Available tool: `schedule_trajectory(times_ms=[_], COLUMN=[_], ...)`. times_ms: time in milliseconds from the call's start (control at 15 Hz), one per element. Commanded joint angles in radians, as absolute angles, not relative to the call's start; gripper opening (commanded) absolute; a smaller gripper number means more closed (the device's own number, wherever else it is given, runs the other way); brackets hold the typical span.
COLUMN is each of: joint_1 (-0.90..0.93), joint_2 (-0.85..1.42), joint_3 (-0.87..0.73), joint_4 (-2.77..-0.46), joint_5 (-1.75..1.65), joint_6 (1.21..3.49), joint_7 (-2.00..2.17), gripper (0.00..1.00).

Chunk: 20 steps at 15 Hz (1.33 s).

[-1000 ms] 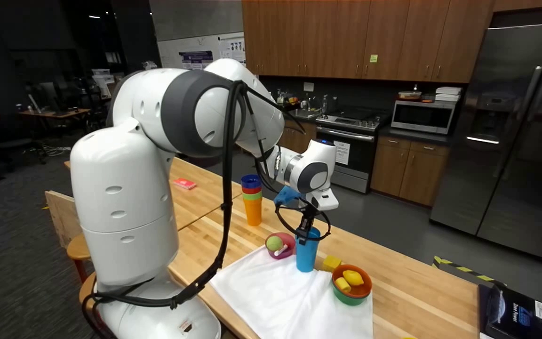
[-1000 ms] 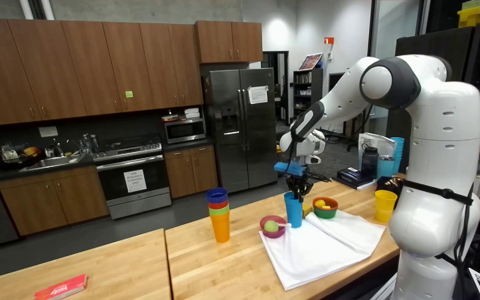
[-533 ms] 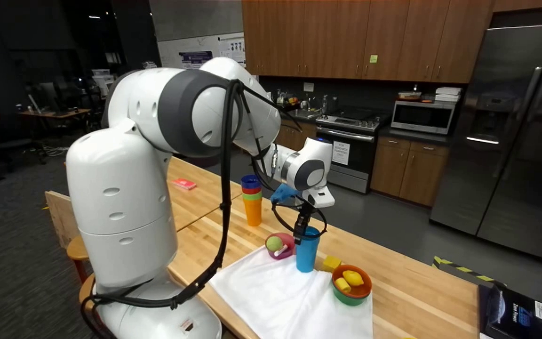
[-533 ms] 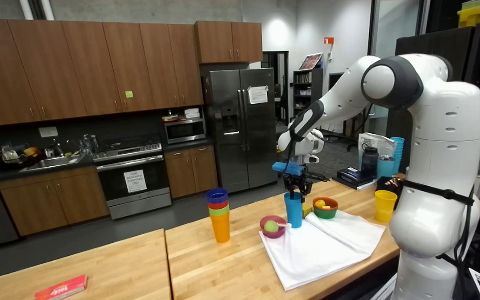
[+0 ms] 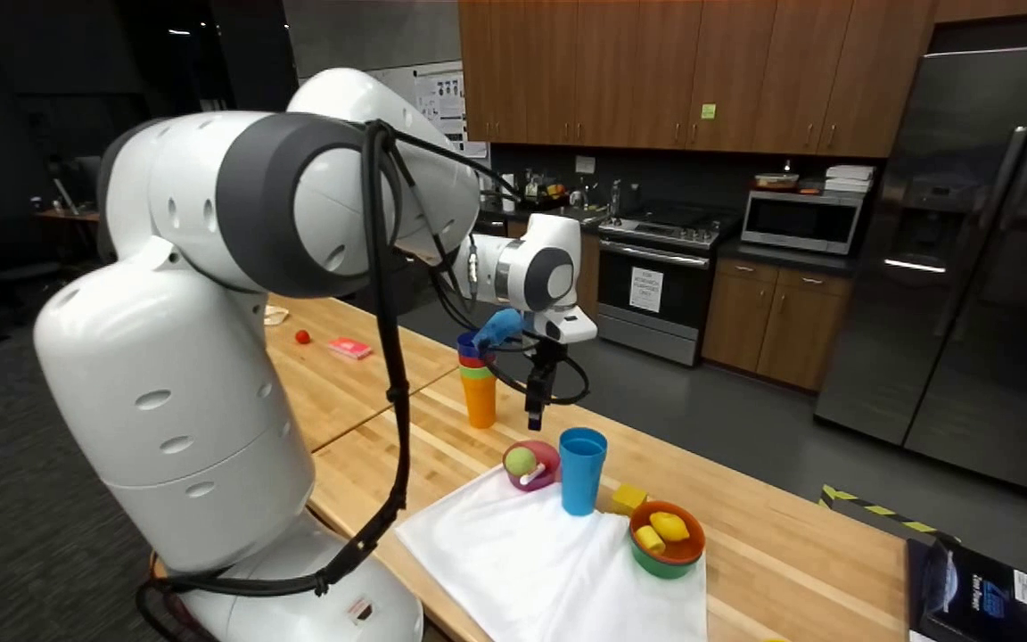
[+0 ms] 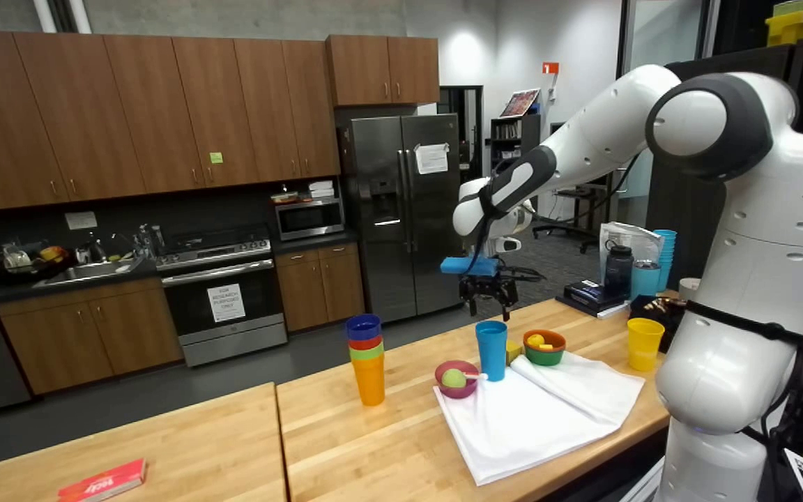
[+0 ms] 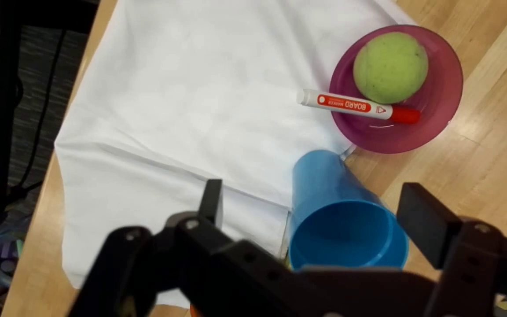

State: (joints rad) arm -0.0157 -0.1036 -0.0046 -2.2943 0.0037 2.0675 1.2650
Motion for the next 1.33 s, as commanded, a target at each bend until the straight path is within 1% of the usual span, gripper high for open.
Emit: schedule_trajectory(times_ms=[0, 467, 867, 1000, 1267], joint_1=[-0.002, 0.026, 0.063, 0.079, 0.103], joint_2=[-0.148, -0.037, 0.110, 0.153, 0.210], joint_3=[0.037, 0.087, 0.088, 0.095, 0.109], joint_4=[-2.248, -2.109, -2.019, -1.982, -1.890], joint_5=[-0.041, -0.047, -0.009, 0.009, 0.064], joint_6=[1.976, 1.934, 2.085, 2.136, 2.087], joint_7=[1.282, 1.271, 1.190, 1.092, 0.865], gripper=[1.00, 1.00, 1.00, 1.00, 1.00])
